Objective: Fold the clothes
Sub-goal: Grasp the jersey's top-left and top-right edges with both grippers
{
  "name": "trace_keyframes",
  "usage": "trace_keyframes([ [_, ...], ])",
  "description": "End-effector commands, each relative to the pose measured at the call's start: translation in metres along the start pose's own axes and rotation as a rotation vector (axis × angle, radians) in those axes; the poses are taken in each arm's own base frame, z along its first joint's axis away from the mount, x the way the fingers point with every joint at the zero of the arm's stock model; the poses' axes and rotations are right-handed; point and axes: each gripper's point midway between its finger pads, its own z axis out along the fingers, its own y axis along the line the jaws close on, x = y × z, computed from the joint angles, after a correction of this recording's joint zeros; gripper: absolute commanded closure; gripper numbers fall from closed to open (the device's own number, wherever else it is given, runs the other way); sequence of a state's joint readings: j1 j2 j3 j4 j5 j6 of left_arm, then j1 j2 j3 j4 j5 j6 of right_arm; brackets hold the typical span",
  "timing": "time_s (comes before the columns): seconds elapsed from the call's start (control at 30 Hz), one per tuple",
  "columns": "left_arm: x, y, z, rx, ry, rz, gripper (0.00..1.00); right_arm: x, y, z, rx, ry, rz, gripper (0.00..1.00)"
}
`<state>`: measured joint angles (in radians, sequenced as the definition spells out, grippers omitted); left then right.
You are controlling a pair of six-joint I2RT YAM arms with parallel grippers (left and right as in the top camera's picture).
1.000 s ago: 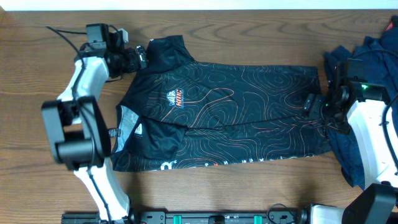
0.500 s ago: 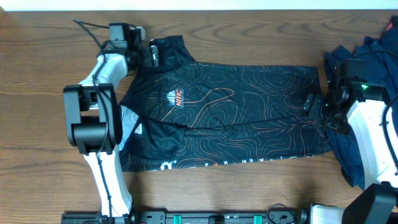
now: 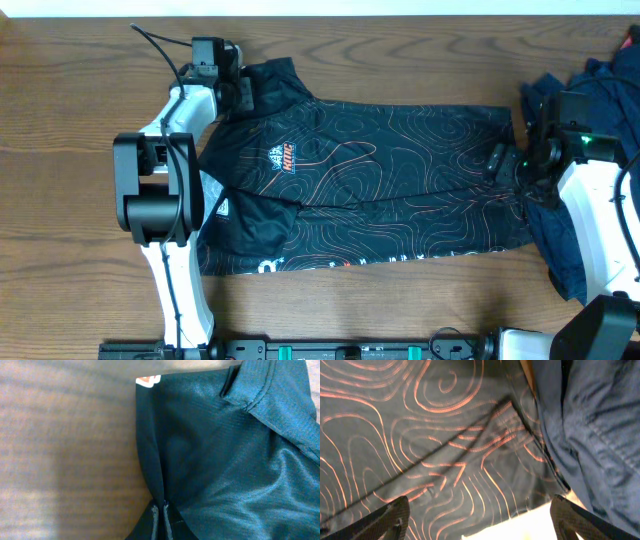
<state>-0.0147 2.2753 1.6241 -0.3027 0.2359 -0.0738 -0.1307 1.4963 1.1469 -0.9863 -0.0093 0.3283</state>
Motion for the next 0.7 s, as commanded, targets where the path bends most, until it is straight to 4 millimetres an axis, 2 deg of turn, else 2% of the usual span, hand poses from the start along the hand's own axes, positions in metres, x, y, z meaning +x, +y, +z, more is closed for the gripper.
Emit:
trace_keyframes([
  [0.0, -0.004, 0.018, -0.021, -0.038, 0.001, -0.124, 0.94, -0.013, 0.004, -0.009, -0.025, -0.057, 0.001, 0.14],
  [0.13, -0.015, 0.034, -0.058, -0.057, -0.021, -0.268, 0.94, -0.029, 0.009, -0.006, -0.043, -0.113, -0.013, 0.18],
  [0.23, -0.017, 0.042, -0.075, -0.067, -0.027, -0.309, 0.93, -0.046, 0.015, 0.001, -0.061, -0.159, -0.029, 0.19],
  [0.37, -0.009, 0.046, -0.078, -0.079, 0.005, -0.318, 0.94, -0.075, 0.033, 0.019, -0.120, -0.235, -0.050, 0.12],
  [0.43, -0.004, 0.047, -0.077, -0.082, 0.022, -0.321, 0.94, -0.090, 0.047, 0.031, -0.162, -0.272, -0.091, 0.11],
  [0.57, -0.001, 0.046, -0.077, -0.084, 0.035, -0.324, 0.94, -0.112, 0.072, 0.061, -0.201, -0.334, -0.132, 0.06],
  [0.67, 0.003, 0.046, -0.076, -0.086, 0.047, -0.325, 0.94, -0.123, 0.087, 0.086, -0.223, -0.365, -0.152, 0.06],
])
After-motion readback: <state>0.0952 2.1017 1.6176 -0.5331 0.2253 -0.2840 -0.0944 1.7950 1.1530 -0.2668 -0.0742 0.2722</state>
